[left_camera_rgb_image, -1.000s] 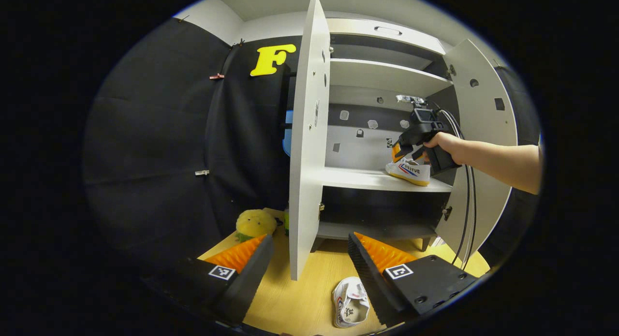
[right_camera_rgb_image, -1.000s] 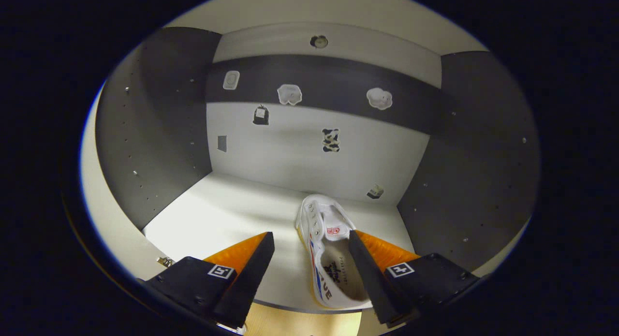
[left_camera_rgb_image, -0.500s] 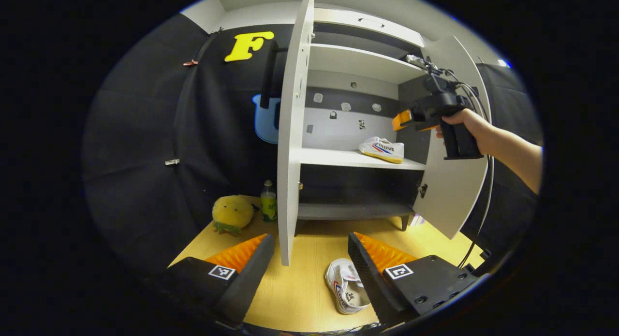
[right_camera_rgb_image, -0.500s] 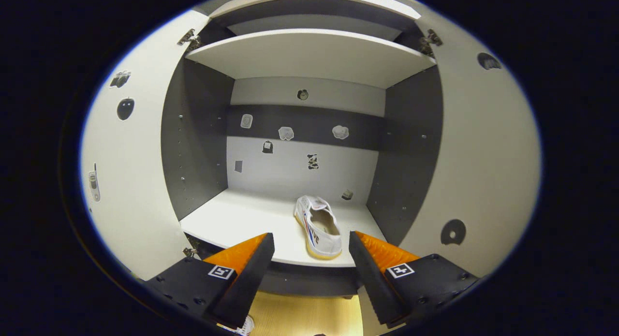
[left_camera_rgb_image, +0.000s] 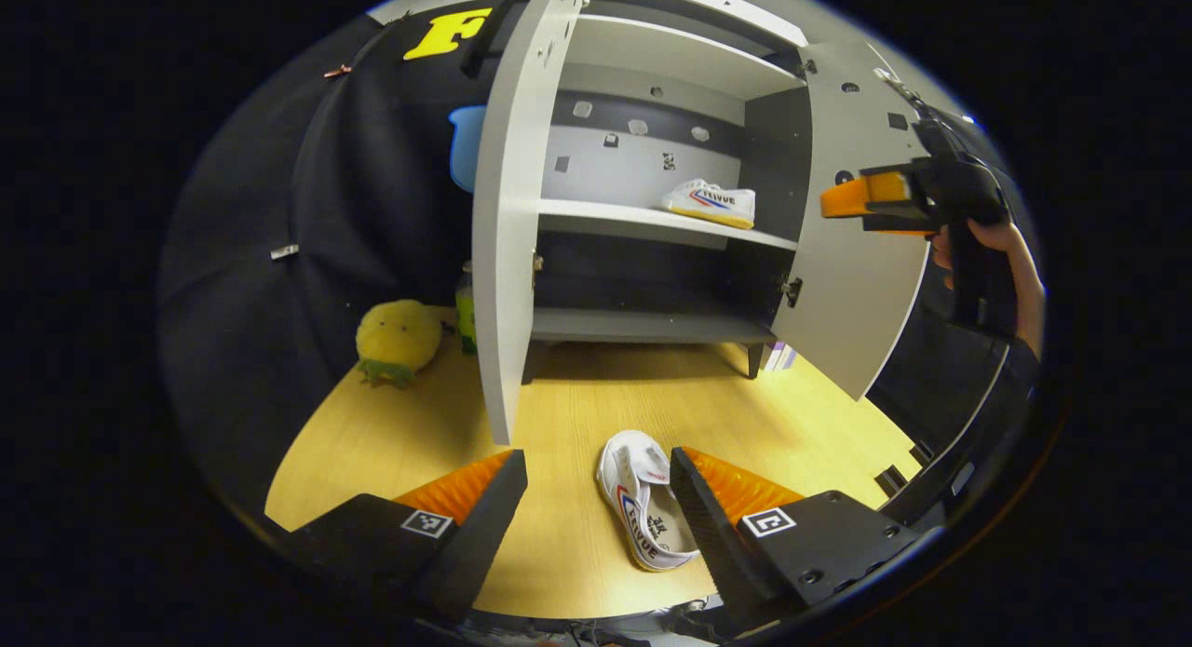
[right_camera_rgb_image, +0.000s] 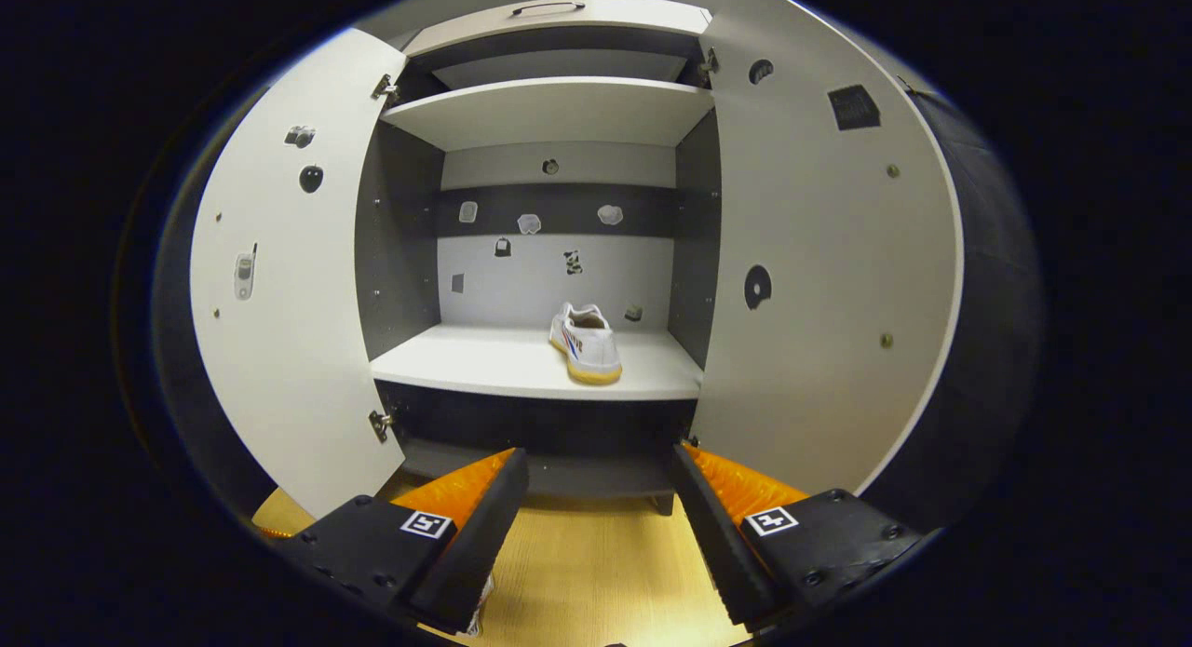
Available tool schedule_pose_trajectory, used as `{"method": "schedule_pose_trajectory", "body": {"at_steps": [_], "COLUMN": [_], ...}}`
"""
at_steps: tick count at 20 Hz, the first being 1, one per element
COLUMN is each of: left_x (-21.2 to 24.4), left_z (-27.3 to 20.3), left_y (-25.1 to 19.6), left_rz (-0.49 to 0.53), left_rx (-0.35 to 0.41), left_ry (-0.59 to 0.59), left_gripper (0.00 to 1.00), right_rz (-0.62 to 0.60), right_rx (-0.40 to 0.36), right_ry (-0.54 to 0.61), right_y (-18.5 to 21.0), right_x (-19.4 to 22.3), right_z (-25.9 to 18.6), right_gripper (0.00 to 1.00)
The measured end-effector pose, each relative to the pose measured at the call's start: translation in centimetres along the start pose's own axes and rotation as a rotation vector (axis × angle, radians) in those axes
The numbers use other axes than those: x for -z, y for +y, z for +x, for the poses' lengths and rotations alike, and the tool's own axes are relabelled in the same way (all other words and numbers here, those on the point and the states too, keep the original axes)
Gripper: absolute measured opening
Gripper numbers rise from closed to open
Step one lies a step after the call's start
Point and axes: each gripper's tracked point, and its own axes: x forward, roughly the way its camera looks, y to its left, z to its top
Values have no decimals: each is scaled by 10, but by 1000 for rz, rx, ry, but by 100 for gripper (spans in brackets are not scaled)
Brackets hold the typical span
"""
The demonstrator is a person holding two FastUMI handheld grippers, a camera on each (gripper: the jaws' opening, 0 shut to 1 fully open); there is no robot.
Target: Grab one shoe with the right hand and put it into the shoe cabinet, grab the other shoe with the left hand and put it into the shoe cabinet; then close the right door with the right hand and the left door with the left hand.
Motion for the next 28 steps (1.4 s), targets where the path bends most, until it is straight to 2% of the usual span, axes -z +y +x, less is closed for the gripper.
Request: {"method": "schedule_pose_trajectory", "body": {"at_steps": [5, 8, 13, 19, 20, 24, 26, 27, 28], "left_x": [42, 72, 107, 125, 121, 113, 116, 114, 114], "left_z": [39, 61, 97, 139, 146, 163, 169, 167, 171], "left_y": [-8, -10, -12, -4, -5, -8, -15, -13, -10], "left_rz": [3, 21, 85, 199, 203, 224, 232, 248, 262], "left_rx": [15, 8, -6, -65, -64, -97, -87, -107, -121], "left_ry": [127, 204, 295, 340, 330, 317, 329, 330, 335], "left_gripper": [96, 96, 96, 94, 92, 71, 56, 45, 43], "right_rz": [26, 23, -2, -33, -35, -35, -30, -29, -29], "right_rx": [-15, -8, -17, -47, -50, -45, -38, -35, -31], "right_ry": [142, 197, 270, 320, 319, 309, 305, 298, 291], "right_y": [-2, -8, -16, -13, -13, -21, -25, -28, -30], "right_x": [81, 113, 147, 161, 159, 153, 149, 146, 143], "right_z": [-28, -43, -69, -82, -83, -80, -77, -75, -75], "right_gripper": [98, 98, 99, 99, 99, 99, 99, 99, 99]}}
